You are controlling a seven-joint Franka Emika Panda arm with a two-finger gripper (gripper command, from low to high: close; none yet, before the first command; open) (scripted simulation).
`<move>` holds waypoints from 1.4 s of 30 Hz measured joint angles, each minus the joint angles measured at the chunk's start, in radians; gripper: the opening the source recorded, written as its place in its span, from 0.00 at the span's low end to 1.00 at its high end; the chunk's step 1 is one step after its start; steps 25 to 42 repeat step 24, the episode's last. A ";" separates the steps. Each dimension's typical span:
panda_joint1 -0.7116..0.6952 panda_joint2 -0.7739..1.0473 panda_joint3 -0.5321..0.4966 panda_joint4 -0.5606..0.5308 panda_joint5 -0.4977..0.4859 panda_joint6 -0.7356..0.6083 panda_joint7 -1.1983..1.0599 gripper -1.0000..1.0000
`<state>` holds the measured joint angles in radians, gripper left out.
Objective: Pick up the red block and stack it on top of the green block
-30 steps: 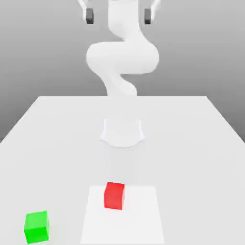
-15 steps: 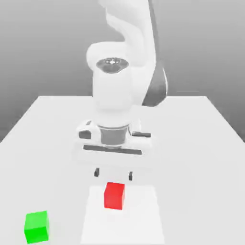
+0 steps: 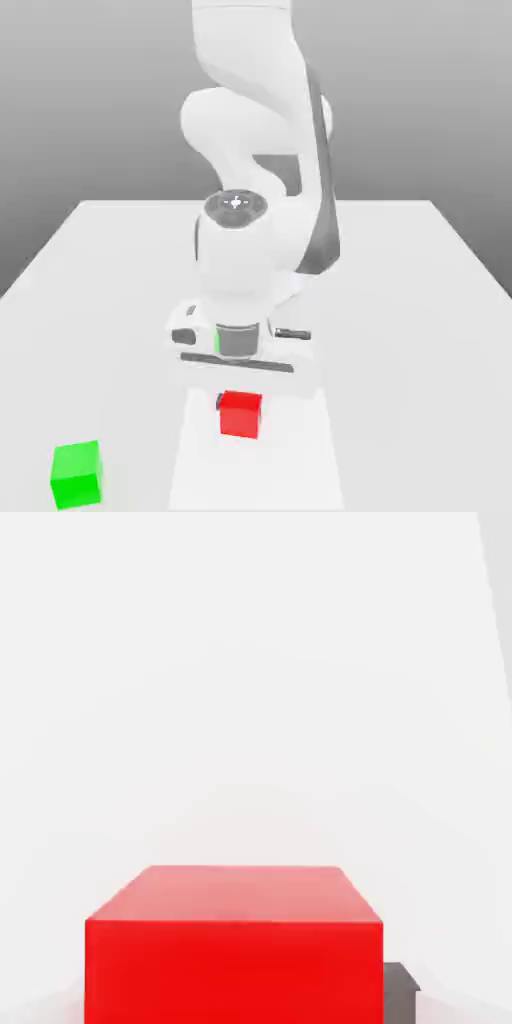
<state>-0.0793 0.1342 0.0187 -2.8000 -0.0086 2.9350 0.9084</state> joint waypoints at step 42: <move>-0.198 0.195 -0.159 0.431 0.115 -0.241 0.381 1.00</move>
